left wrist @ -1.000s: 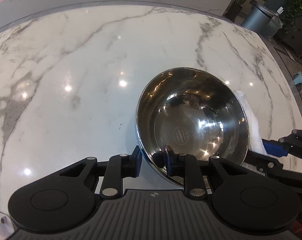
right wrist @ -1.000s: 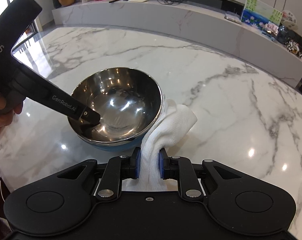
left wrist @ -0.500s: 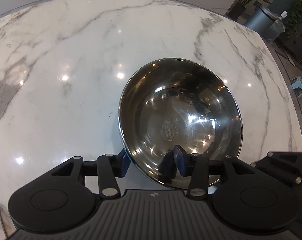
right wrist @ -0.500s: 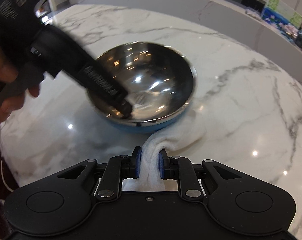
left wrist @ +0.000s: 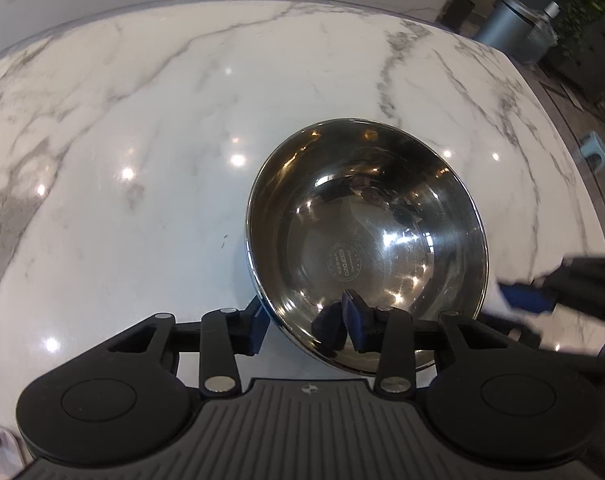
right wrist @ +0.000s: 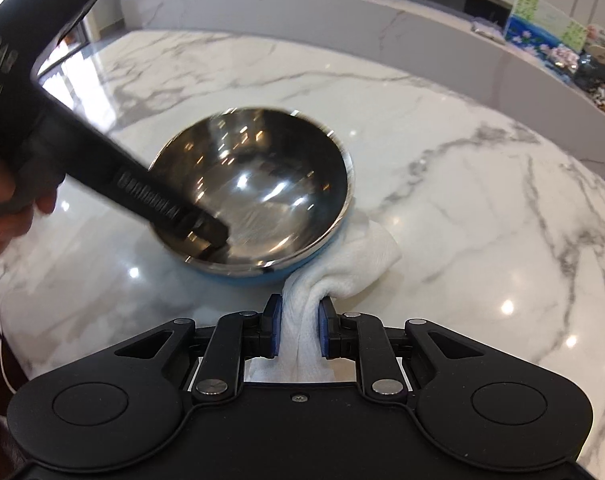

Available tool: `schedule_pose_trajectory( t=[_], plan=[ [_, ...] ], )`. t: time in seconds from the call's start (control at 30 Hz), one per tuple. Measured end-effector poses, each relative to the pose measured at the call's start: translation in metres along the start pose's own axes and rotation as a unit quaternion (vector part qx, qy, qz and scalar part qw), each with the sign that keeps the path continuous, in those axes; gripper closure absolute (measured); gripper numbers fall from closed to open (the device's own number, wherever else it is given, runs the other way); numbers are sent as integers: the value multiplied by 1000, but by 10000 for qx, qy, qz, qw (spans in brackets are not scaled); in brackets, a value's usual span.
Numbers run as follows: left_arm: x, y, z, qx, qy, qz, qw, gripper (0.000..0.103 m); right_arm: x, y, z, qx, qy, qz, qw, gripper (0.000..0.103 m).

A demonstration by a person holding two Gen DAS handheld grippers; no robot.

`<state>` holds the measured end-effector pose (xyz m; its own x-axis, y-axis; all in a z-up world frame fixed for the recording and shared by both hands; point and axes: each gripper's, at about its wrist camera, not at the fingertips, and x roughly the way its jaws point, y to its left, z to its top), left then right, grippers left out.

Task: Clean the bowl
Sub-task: 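Rub the cloth along the outer wall with the right gripper while the left steadies the rim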

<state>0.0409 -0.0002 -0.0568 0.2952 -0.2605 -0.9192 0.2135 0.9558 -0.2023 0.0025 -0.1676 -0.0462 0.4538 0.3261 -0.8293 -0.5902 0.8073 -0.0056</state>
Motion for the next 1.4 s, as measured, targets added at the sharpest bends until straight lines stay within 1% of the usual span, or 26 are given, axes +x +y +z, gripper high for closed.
schedule_pose_trajectory(
  t=[0.1,0.2,0.3,0.37,0.43,0.57,0.7,0.87,1.0,1.23,1.33,1.4],
  plan=[
    [0,-4,0,79,-7,-47,10000,66,-2,-5,0,59,-22,-31,10000,87],
    [1,-4,1,-19,-5,-19,10000,65,-1,-1,-3,-29,2,-24,10000,87],
    [3,-6,0,-80,11,-12,10000,61,-2,4,-3,-113,50,-18,9999,87],
    [4,-8,-1,-124,40,-35,9999,54,0,5,-3,-141,76,-2,9999,87],
    [6,-9,-1,-157,58,-56,9998,51,2,8,-3,-200,124,39,9997,87],
    [6,-9,-1,-113,35,44,9999,48,4,15,-4,-345,214,151,9991,86],
    [6,-9,-1,-58,-4,127,9999,48,6,21,-6,-496,294,323,9978,86],
    [5,-6,0,-48,-8,115,9999,55,9,20,-6,-457,324,313,9979,87],
    [4,-4,-1,-32,6,91,10000,58,9,17,-5,-328,265,182,9989,87],
    [1,-9,-2,238,-10,175,9996,59,4,6,-1,-3,0,-104,9999,87],
    [1,-10,-3,262,-22,175,9995,58,5,8,-2,-52,41,-72,10000,87],
    [2,-9,-3,159,-5,158,9997,57,6,8,-2,-86,69,-51,9999,87]
  ],
)
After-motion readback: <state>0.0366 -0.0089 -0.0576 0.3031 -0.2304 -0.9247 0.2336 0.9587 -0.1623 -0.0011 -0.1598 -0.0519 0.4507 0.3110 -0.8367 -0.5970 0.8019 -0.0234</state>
